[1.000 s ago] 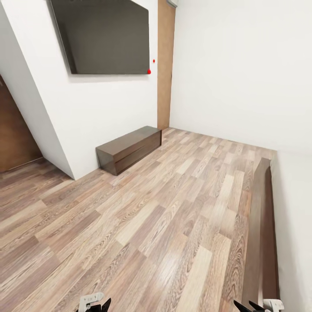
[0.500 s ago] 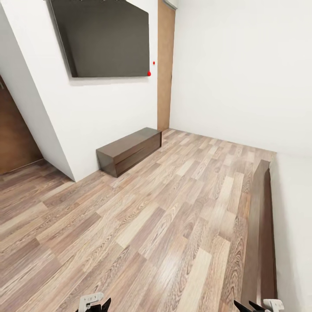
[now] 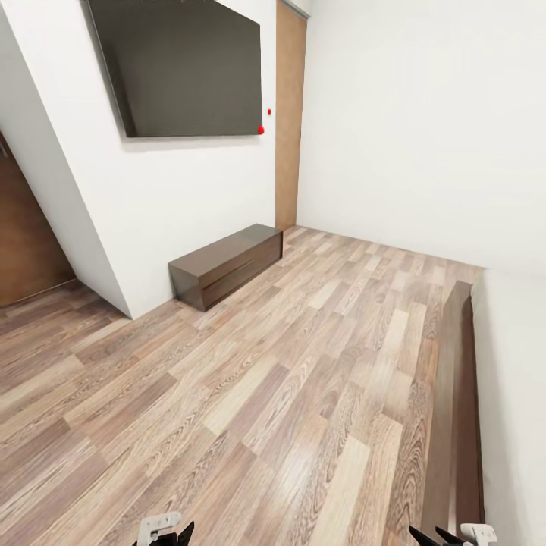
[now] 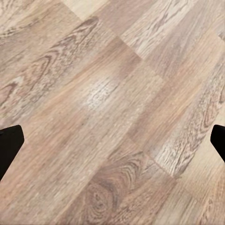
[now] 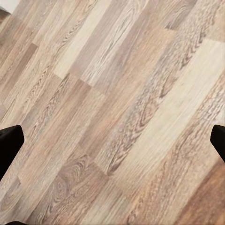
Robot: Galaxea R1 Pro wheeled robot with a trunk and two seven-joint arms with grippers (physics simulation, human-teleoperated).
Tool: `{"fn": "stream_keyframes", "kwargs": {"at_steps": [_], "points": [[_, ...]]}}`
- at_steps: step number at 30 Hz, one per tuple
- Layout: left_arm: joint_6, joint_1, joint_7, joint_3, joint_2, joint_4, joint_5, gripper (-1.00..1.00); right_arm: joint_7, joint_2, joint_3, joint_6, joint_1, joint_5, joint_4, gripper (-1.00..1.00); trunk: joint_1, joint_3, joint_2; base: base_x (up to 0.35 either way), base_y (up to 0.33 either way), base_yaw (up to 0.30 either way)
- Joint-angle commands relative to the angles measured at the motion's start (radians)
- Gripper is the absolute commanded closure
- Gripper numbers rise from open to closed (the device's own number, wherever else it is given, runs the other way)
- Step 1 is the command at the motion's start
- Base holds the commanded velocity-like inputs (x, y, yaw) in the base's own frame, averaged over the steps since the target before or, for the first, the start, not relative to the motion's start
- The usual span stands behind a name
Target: In the bedroom, move the book from the bed onto either nightstand, and place the two sandals side by side next to the bed.
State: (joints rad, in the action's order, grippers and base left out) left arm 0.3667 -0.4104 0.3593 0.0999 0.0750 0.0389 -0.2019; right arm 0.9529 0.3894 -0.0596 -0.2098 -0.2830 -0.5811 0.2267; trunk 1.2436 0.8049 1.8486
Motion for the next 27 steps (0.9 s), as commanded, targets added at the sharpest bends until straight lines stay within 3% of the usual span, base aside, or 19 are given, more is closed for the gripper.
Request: {"fn": "stream_keyframes", "kwargs": {"at_steps": [1, 27], "points": [[0.0, -0.001, 0.009, 0.008, 0.0, -0.001, -0.004, -1.0, 0.001, 0.001, -0.006, -0.006, -0.001, -0.005, -0.001, -1.0, 0.0, 0.0, 0.0, 0.0, 0.0, 0.0], [0.0, -0.001, 0.009, 0.007, 0.0, -0.002, -0.003, -1.0, 0.001, 0.001, -0.006, -0.006, -0.001, -0.005, -0.001, -1.0, 0.0, -0.038, 0.0, 0.0, 0.0, 0.0]]}}
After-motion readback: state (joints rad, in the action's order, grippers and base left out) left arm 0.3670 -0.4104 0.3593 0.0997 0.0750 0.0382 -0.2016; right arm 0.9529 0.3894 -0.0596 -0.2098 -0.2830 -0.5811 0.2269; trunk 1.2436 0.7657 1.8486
